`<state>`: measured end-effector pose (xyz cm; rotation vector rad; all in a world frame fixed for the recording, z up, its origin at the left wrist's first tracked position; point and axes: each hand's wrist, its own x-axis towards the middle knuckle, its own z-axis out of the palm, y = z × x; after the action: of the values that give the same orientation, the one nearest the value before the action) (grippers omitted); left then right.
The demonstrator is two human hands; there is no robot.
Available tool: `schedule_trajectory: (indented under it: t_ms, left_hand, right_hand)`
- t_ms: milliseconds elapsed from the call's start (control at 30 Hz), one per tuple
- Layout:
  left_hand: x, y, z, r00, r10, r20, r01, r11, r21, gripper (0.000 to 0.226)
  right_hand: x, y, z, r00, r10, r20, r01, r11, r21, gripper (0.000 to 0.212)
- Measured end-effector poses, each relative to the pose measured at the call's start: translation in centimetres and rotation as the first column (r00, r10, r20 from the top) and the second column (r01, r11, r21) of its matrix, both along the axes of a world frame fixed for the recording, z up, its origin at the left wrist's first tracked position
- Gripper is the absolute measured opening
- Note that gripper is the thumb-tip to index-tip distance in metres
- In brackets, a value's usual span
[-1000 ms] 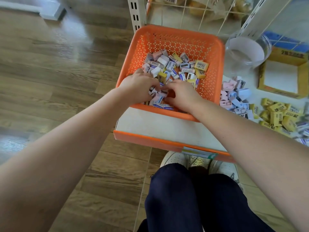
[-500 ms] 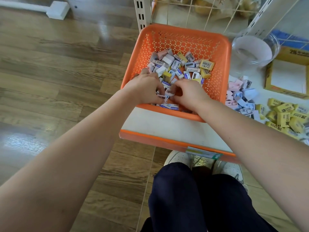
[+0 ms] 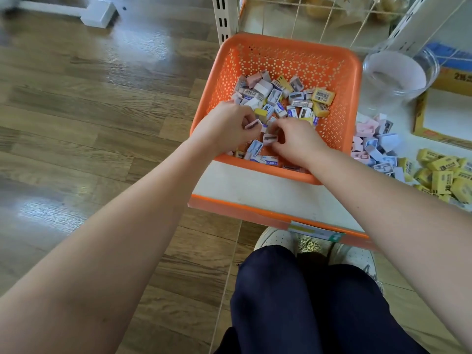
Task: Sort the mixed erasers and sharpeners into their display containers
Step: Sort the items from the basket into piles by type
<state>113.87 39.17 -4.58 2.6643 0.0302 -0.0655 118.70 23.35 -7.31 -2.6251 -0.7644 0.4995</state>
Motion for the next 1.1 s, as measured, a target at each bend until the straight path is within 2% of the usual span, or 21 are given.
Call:
schedule_trajectory:
  t_ms: [100, 333, 467, 567, 700, 800, 900, 1033, 1100]
  left_hand:
    - [-0.1, -0.1, 0.6, 0.995, 0.058, 0.086, -0.052, 0.996, -0.07, 0.025]
    - [-0.1, -2.4, 1.5, 0.971, 0.131, 0.201, -0.103, 0.984, -0.143, 0.017]
    - [0.4, -5.7, 3.0, 0.981, 0.09, 0.172, -0.066, 0.988, -0.14, 0.025]
    - [1.3, -8.5, 4.2, 0.984, 0.059, 0.167, -0.032, 0.986, -0.163, 0.03]
    - [2.5, -12.3, 4.4, 0.992, -0.024, 0.122, 0.046, 0.982, -0.184, 0.032]
    - [3.2, -14.8, 3.7, 0.987, -0.145, 0.066, 0.151, 0.983, -0.101, 0.037]
    - [3.7, -16.9, 3.2, 0.976, -0.217, -0.008, 0.217, 0.973, 0.075, 0.038]
    - [4.0, -18.1, 2.4, 0.947, -0.315, -0.071, 0.317, 0.869, 0.379, 0.039]
    - [4.1, -18.5, 1.8, 0.929, -0.361, -0.077, 0.353, 0.809, 0.471, 0.036]
  right_hand:
    - [-0.2, -0.1, 0.8, 0.999, -0.032, 0.031, 0.03, 0.998, 0.057, 0.023]
    - [-0.3, -2.6, 3.9, 0.988, -0.077, 0.132, 0.052, 0.982, 0.184, 0.028]
    - [-0.3, -5.9, 6.8, 0.969, -0.136, 0.207, 0.075, 0.957, 0.279, 0.029]
    - [-0.3, -9.8, 8.2, 0.945, -0.265, 0.192, 0.181, 0.913, 0.365, 0.031]
    - [-0.3, -14.9, 7.6, 0.901, -0.408, 0.148, 0.334, 0.87, 0.363, 0.026]
    - [-0.5, -17.6, 6.3, 0.868, -0.484, 0.108, 0.431, 0.844, 0.32, 0.026]
    - [-0.6, -19.2, 4.5, 0.86, -0.498, 0.108, 0.458, 0.848, 0.267, 0.029]
    - [-0.8, -19.9, 2.7, 0.876, -0.478, 0.072, 0.455, 0.865, 0.212, 0.028]
    - [-1.0, -19.8, 2.1, 0.886, -0.461, 0.047, 0.444, 0.874, 0.196, 0.027]
